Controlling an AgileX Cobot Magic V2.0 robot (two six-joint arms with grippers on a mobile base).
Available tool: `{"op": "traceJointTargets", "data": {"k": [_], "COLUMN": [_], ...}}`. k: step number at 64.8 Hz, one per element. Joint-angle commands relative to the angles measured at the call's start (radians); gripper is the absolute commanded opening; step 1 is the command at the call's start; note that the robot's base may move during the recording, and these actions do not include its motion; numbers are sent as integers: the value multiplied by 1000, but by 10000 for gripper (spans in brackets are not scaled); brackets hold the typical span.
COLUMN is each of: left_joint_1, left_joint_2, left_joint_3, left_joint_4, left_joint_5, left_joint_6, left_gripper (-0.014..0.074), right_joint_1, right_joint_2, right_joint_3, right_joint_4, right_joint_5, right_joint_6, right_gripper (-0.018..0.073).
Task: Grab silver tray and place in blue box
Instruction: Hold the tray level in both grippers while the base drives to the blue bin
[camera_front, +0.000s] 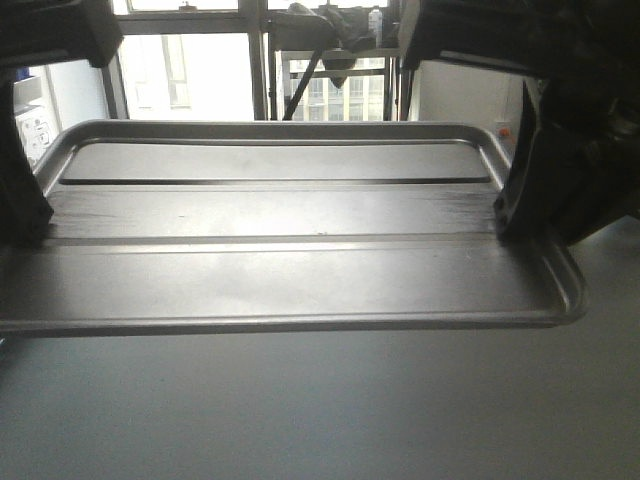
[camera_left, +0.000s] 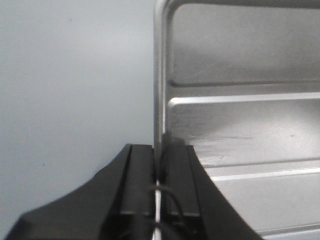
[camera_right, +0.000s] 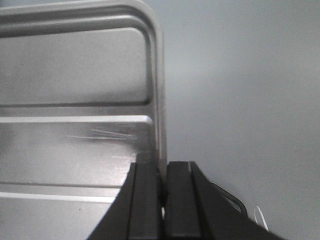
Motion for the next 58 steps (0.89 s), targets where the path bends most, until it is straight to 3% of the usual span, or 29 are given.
{"op": "traceJointTargets", "data": {"k": [1, 58], "left_joint_1": [-5, -5], "left_joint_2": [-23, -23], "left_joint_3": [-26, -26], "left_joint_4": [26, 24], "left_joint_5": [-1, -1], "left_joint_6": [0, 0], "left_gripper": [-15, -15], "right_joint_1": [-7, -7], "right_joint_2": [-27, -27], "right_joint_3": [-25, -25], "right_joint_4": [-56, -56], "right_joint_5": [-8, -10], "right_joint_6": [2, 2], "right_gripper": [59, 59]}}
